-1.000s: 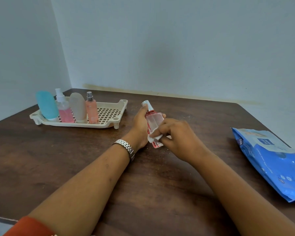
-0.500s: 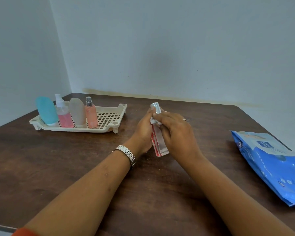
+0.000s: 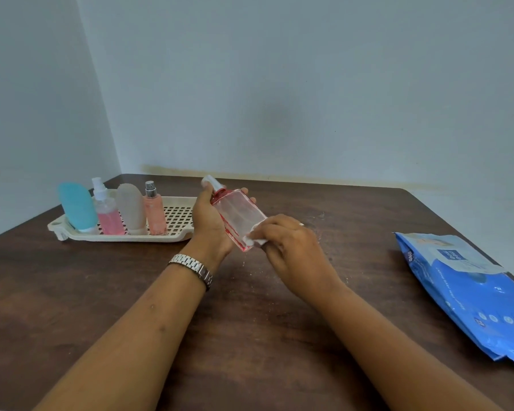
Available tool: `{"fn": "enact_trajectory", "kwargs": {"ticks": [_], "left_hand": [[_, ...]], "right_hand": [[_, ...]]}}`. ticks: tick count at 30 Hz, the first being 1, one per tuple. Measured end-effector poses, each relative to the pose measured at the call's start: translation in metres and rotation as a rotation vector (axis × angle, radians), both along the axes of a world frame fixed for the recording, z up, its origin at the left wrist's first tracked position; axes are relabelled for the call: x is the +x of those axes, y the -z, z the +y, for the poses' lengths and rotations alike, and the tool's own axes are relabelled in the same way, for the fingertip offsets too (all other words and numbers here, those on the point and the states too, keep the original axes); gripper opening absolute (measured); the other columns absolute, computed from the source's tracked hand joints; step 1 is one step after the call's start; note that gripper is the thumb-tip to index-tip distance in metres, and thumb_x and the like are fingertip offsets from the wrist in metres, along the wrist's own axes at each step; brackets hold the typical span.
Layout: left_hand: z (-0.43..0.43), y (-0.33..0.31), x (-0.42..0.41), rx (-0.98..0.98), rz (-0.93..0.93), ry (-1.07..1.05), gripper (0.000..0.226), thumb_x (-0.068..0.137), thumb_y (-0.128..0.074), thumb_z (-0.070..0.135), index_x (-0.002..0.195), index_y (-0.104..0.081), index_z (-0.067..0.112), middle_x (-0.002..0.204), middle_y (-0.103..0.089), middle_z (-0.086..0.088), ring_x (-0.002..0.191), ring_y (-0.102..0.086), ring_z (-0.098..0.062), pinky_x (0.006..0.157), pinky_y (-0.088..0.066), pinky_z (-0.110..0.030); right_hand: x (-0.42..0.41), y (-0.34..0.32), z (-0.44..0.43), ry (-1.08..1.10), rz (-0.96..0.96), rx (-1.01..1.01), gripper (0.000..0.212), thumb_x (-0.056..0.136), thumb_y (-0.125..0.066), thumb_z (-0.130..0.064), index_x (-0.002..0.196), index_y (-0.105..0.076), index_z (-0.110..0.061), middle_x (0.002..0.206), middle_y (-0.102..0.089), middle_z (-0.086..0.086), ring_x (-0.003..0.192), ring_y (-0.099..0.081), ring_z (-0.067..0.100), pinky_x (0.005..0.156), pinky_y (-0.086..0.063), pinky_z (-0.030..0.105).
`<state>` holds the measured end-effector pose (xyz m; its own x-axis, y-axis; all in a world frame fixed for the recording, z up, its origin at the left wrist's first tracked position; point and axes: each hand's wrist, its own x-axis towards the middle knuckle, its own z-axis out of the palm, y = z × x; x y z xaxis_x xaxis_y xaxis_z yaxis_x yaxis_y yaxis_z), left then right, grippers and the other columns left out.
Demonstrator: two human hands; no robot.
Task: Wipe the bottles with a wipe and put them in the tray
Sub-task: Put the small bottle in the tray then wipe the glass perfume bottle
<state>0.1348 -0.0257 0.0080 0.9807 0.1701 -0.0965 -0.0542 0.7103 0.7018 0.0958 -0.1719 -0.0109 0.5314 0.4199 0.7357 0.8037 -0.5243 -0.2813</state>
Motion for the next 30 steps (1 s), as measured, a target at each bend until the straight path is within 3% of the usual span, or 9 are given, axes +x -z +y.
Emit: {"fn": "enact_trajectory", "kwargs": {"ticks": [5, 10, 13, 21, 26, 30], "left_hand": [[-0.009, 0.001, -0.002, -0.099, -0.013, -0.055, 0.061, 0.097, -0.034, 0.056, 0.099, -0.063, 0.001, 0.084, -0.068, -0.012, 0.081, -0.064, -0.028, 0.087, -0.05, -0.042], [-0.014, 0.0, -0.002, -0.157, 0.012, -0.145, 0.051, 0.098, -0.039, 0.049, 0.116, -0.055, 0.004, 0.089, -0.068, -0.014, 0.084, -0.066, -0.03, 0.09, -0.052, -0.047], [-0.016, 0.0, -0.002, -0.181, 0.019, -0.187, 0.046, 0.099, -0.041, 0.046, 0.12, -0.053, 0.007, 0.091, -0.069, -0.015, 0.089, -0.067, -0.032, 0.089, -0.054, -0.048], [-0.023, 0.0, -0.005, -0.174, 0.024, -0.274, 0.038, 0.101, -0.037, 0.045, 0.103, -0.053, 0.011, 0.084, -0.068, -0.013, 0.079, -0.067, -0.029, 0.086, -0.055, -0.045], [-0.007, 0.003, 0.003, -0.18, 0.03, -0.363, 0.048, 0.097, -0.042, 0.047, 0.129, -0.048, 0.012, 0.097, -0.071, -0.014, 0.088, -0.071, -0.03, 0.085, -0.056, -0.046], [-0.004, 0.004, 0.006, -0.178, 0.019, -0.373, 0.053, 0.096, -0.041, 0.049, 0.132, -0.047, 0.01, 0.089, -0.071, -0.013, 0.082, -0.07, -0.03, 0.085, -0.056, -0.045]], "right_hand": [[0.01, 0.0, -0.005, 0.064, 0.306, 0.451, 0.013, 0.083, -0.066, -0.006, 0.088, -0.069, -0.018, 0.092, -0.064, -0.005, 0.084, -0.059, 0.004, 0.069, -0.05, 0.013], [0.012, 0.008, 0.005, 0.032, 0.648, 0.766, 0.014, 0.088, -0.061, -0.011, 0.087, -0.057, -0.024, 0.097, -0.064, 0.0, 0.094, -0.062, 0.018, 0.081, -0.056, 0.038], [0.013, 0.01, 0.01, 0.039, 0.777, 0.918, 0.015, 0.091, -0.056, -0.009, 0.091, -0.055, -0.023, 0.101, -0.063, 0.005, 0.097, -0.062, 0.021, 0.084, -0.055, 0.041], [0.001, 0.007, 0.013, 0.014, 0.825, 1.004, 0.01, 0.086, -0.062, -0.003, 0.086, -0.063, -0.013, 0.091, -0.067, 0.01, 0.09, -0.066, 0.023, 0.076, -0.058, 0.034], [-0.012, 0.01, 0.022, -0.155, 0.874, 0.933, 0.007, 0.082, -0.065, 0.002, 0.083, -0.064, -0.005, 0.091, -0.068, 0.018, 0.079, -0.065, 0.019, 0.066, -0.056, 0.023], [-0.013, 0.008, 0.018, -0.247, 0.892, 0.908, 0.014, 0.08, -0.067, 0.005, 0.075, -0.063, -0.008, 0.087, -0.067, 0.018, 0.078, -0.064, 0.02, 0.067, -0.056, 0.024]]}}
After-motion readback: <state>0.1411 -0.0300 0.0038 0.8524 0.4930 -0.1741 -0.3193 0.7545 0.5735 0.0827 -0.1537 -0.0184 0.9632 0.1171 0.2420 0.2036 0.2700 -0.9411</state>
